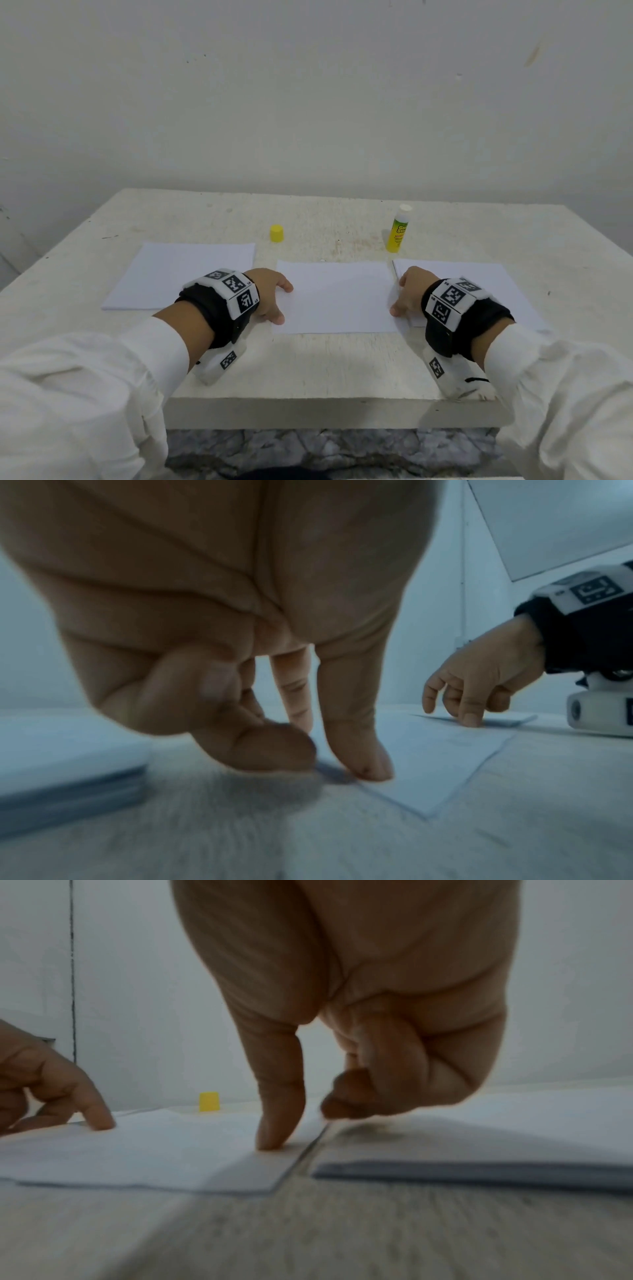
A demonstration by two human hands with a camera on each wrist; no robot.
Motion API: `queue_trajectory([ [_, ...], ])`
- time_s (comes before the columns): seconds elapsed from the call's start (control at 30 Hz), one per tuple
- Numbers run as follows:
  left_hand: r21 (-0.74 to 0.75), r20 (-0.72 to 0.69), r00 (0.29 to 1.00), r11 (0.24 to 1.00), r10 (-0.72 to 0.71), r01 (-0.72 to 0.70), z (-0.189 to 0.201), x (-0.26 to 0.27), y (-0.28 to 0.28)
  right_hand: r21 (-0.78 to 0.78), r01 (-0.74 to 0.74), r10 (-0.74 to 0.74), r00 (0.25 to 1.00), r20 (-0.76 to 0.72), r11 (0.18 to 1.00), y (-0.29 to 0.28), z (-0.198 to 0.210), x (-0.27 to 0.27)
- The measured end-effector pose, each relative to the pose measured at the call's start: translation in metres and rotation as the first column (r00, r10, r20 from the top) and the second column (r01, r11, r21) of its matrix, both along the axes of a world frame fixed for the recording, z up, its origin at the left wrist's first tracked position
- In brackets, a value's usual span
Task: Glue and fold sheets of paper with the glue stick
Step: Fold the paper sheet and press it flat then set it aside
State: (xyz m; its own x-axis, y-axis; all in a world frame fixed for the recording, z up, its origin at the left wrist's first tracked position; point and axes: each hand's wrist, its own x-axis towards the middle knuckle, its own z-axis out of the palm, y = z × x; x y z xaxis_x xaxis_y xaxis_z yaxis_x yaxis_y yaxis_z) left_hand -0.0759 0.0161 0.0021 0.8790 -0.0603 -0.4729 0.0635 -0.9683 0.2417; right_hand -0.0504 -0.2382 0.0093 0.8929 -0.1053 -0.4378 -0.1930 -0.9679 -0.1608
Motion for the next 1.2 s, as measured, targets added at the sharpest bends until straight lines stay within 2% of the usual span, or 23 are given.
queue_trajectory([
  [0.07, 0.112, -0.013, 0.998, 0.992, -0.06, 0.061, 0.002, 0.002, -0.002, -0.042, -0.067, 0.068, 0.998, 0.009, 0.997, 0.006, 0.003, -0.002],
  [0.17, 0.302, -0.019, 0.989, 0.942, -0.15, 0.149, 0.004, 0.007, -0.003, -0.168, -0.25, 0.245, 0.968, -0.051, 0.953, 0.024, 0.011, -0.006],
  [0.23, 0.392, -0.055, 0.973, 0.891, -0.225, 0.228, 0.003, 0.011, -0.004, -0.152, -0.325, 0.309, 0.944, -0.117, 0.934, 0.043, 0.011, -0.005],
  [0.33, 0.428, -0.1, 0.946, 0.845, -0.308, 0.32, 0.001, 0.018, -0.006, -0.102, -0.429, 0.41, 0.896, -0.17, 0.897, 0.079, -0.005, 0.011],
  [0.43, 0.41, -0.096, 0.94, 0.847, -0.329, 0.338, -0.003, 0.025, -0.004, -0.158, -0.564, 0.55, 0.826, -0.125, 0.811, 0.118, -0.02, 0.023],
  [0.53, 0.409, -0.089, 0.943, 0.852, -0.319, 0.327, -0.009, 0.03, -0.002, -0.186, -0.626, 0.618, 0.779, -0.106, 0.758, 0.135, -0.025, 0.026],
  [0.63, 0.421, -0.098, 0.94, 0.843, -0.326, 0.336, -0.01, 0.031, -0.001, -0.217, -0.603, 0.585, 0.797, -0.149, 0.767, 0.109, -0.026, 0.035],
  [0.73, 0.432, -0.117, 0.939, 0.834, -0.324, 0.342, -0.01, 0.033, -0.003, -0.235, -0.531, 0.475, 0.842, -0.255, 0.814, 0.061, -0.006, 0.035],
  [0.83, 0.437, -0.147, 0.944, 0.836, -0.297, 0.331, -0.006, 0.037, -0.012, -0.261, -0.503, 0.439, 0.857, -0.269, 0.824, 0.033, 0.007, 0.029],
  [1.0, 0.369, -0.138, 0.951, 0.877, -0.275, 0.307, -0.009, 0.047, -0.056, -0.269, -0.493, 0.439, 0.866, -0.24, 0.827, 0.036, -0.008, 0.038],
  [1.2, 0.284, -0.038, 0.906, 0.865, -0.422, 0.414, -0.023, 0.052, -0.106, -0.324, -0.508, 0.454, 0.861, -0.231, 0.798, 0.039, -0.017, 0.045],
])
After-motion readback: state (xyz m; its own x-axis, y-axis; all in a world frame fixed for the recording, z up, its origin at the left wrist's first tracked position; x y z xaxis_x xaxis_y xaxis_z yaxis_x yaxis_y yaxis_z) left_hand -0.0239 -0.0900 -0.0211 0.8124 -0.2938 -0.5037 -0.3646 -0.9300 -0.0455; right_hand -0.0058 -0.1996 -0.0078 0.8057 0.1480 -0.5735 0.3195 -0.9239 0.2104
